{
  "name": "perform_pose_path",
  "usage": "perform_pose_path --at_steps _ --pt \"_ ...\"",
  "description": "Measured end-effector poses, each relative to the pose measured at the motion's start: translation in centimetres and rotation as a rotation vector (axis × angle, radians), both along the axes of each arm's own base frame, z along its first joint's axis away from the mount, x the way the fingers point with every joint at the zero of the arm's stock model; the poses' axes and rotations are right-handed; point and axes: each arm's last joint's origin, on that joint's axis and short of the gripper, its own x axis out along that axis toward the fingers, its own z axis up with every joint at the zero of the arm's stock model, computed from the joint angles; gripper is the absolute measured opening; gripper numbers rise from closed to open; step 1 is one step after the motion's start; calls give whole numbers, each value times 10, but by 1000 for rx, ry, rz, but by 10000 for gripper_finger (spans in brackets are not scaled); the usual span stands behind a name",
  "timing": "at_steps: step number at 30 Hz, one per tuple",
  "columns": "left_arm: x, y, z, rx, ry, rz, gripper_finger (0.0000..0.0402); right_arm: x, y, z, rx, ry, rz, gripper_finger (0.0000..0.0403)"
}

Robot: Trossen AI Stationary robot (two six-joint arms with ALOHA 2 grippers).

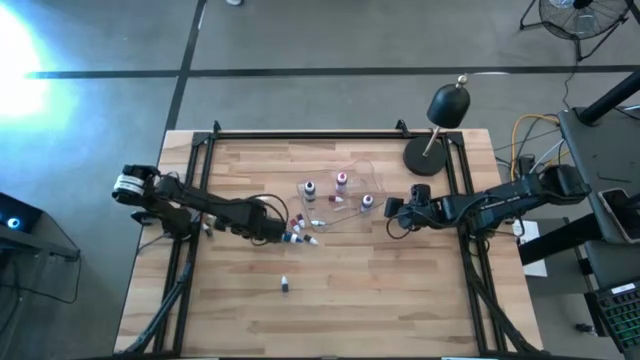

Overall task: Pick & Place food coloring
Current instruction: Put the bottom small purple food coloring bottle into the transparent container

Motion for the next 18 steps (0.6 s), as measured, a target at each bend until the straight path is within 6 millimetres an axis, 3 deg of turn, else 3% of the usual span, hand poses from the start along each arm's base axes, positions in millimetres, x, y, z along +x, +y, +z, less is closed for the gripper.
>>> perform_pose_path --at_steps 8,11,18 --pt "-7 -13 17 41 16 353 135 6 -13 3 -30 145 326 203" --pt "-15 -17 24 24 112 415 135 10 -15 8 -60 177 457 203" --pt "-28 -20 21 42 220 571 135 19 -15 16 -142 152 547 203"
